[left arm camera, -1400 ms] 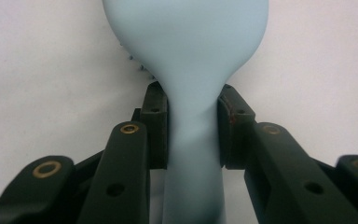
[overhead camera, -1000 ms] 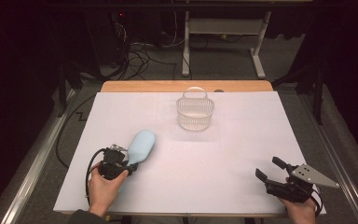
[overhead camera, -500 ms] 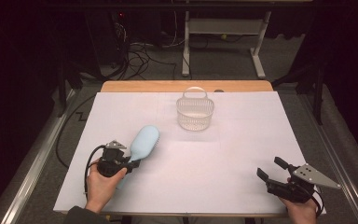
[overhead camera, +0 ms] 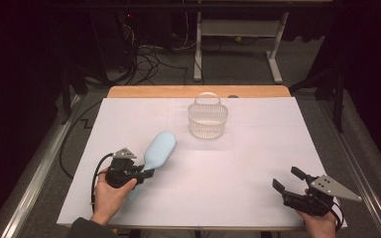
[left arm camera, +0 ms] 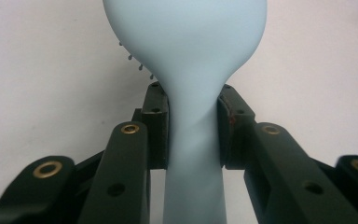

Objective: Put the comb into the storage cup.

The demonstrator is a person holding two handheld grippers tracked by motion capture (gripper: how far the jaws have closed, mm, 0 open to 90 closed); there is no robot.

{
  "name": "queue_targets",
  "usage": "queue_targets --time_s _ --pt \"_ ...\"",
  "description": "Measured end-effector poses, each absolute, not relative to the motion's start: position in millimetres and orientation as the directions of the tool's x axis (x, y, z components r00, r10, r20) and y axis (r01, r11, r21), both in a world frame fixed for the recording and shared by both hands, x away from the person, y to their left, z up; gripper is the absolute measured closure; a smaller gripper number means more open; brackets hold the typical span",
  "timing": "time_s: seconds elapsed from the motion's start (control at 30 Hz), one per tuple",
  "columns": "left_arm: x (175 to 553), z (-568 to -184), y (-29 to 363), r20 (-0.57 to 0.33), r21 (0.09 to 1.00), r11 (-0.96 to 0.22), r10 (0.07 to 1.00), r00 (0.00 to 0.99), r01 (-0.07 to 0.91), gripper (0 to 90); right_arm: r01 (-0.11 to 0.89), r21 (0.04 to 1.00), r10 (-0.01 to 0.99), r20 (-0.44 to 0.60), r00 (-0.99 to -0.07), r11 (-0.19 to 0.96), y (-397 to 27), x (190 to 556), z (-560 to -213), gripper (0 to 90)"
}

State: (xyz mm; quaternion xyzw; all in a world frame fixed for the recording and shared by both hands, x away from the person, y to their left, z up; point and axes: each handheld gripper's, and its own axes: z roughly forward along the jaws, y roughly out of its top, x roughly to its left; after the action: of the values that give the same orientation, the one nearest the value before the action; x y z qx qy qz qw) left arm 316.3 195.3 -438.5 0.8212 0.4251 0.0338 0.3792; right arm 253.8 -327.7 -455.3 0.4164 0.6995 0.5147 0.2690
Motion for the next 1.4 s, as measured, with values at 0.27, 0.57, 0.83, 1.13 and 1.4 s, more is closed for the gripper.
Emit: queue_targets --time_s 0.27,0.57,0.83,1.13,1.4 --pt "314.2 -433.3 184.3 -0.258 0.682 -0.369 0.686 0.680 0.632 69.5 0.291 0.950 0.856 0.051 -0.514 0.118 -326.3 252.4 -452.8 19.6" --pt "312.2 -431.4 172.1 -0.255 0.702 -0.381 0.654 0.712 0.602 69.5 0.267 0.956 0.833 0.049 -0.551 0.121 -312.7 251.5 -448.4 19.6" --pt "309.4 -430.0 161.5 -0.251 0.717 -0.391 0.628 0.737 0.577 69.5 0.254 0.960 0.811 0.054 -0.583 0.118 -300.2 251.1 -445.5 19.6" --pt "305.0 -428.2 149.1 -0.245 0.737 -0.398 0.597 0.764 0.546 69.5 0.239 0.964 0.788 0.055 -0.613 0.119 -283.8 252.3 -444.4 19.4" --pt "303.2 -428.8 139.4 -0.241 0.732 -0.418 0.580 0.778 0.539 69.5 0.242 0.963 0.789 0.056 -0.612 0.119 -276.2 252.7 -444.7 17.7"
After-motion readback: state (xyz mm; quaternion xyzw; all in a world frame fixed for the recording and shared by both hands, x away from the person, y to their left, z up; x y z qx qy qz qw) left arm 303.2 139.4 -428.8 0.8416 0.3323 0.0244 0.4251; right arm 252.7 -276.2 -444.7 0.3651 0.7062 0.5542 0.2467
